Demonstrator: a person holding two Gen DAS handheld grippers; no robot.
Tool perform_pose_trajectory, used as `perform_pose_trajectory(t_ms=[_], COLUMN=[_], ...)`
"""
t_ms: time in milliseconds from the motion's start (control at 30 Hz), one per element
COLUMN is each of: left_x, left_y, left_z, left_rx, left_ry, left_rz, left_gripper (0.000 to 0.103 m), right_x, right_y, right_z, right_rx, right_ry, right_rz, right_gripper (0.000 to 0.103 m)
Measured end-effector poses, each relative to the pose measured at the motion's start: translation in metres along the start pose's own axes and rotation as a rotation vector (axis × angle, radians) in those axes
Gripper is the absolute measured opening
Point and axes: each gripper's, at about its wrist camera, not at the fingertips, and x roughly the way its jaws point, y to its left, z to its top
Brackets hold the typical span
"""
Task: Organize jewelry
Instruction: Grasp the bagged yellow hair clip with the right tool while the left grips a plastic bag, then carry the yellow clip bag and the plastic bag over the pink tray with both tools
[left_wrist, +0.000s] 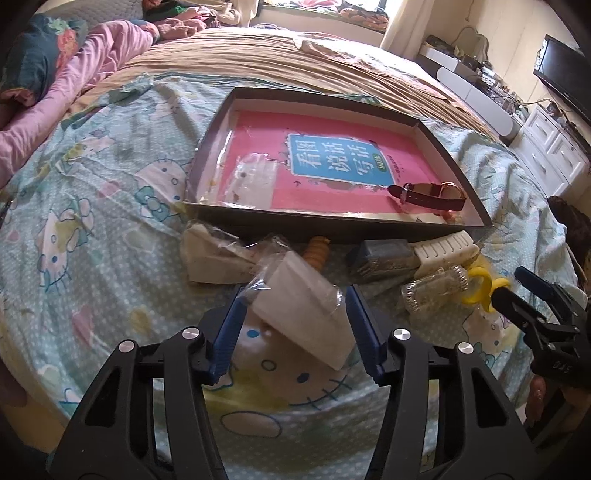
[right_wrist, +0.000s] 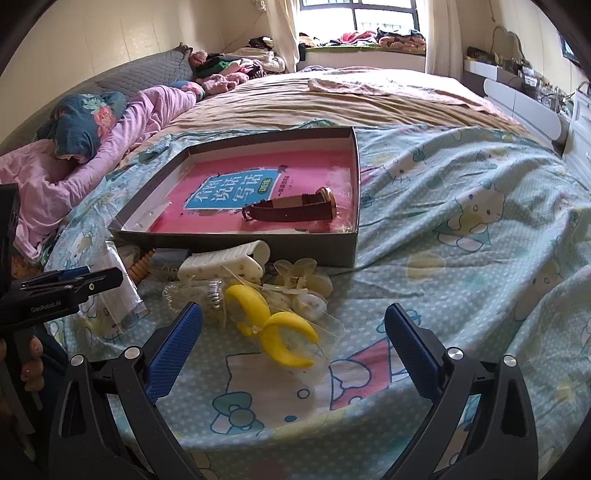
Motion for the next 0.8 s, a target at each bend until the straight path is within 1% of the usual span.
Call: perform_pose_trajectory(t_ms=[133, 167, 200, 233, 267, 300, 500, 567, 600, 633, 800], left_x=[0.004, 0.004, 0.004, 0.004, 0.004, 0.004, 0.0, -0.003, -0.004, -0.007, -0.018], left_y=[-0.003, -0.004, -0.004, -0.004, -0.005, -0.006, -0.012, -0.011, -0.01, -0.009, -0.006], left_z=[0.002, 0.002, 0.003, 0.003, 0.003, 0.003, 0.003, 0.003, 0.003, 0.003, 0.005], left_rx=[0.008, 0.009, 0.008, 0.009, 0.013, 0.017, 0.047, 0.044, 0.041, 0.035, 0.03], left_ry=[0.002, 0.0, -0.003, -0.004, -0.005, -0.007, -0.024, -0.031, -0.034, -0.039, -0.063], left_rz=[-0.006, -0.003, -0.001, 0.001, 0.003, 0.006, 0.015, 0.011, 0.006, -0.008, -0.011], left_gripper=[0.038, 0.038, 0.037, 0.036, 0.036, 0.035, 0.029, 0.026, 0.02, 0.019, 0.017], right_x=[0.009, 0.01, 0.013, 0.015, 0.019, 0.02, 0.009, 0.003, -0.001, -0.003, -0.017], right_y=[-0.002, -0.002, -0.001, -0.001, -0.001, 0.0, 0.003, 0.003, 0.003, 0.003, -0.002], right_z=[-0.001, -0.001, -0.001, -0.002, -0.004, -0.004, -0.007, -0.007, -0.006, -0.006, -0.003], right_rx=[0.015, 0.015, 0.014, 0.013, 0.014, 0.014, 0.004, -0.002, -0.007, -0.01, -0.013], right_ry=[0.018, 0.021, 0.03, 0.042, 0.059, 0.065, 0.035, 0.025, 0.018, 0.013, -0.017], right_rz=[0.02, 0.022, 0.024, 0.031, 0.053, 0.062, 0.074, 0.074, 0.074, 0.073, 0.065], right_gripper=[0.097, 0.087, 0.076, 0.07, 0.057, 0.053, 0.041, 0.038, 0.037, 0.037, 0.034])
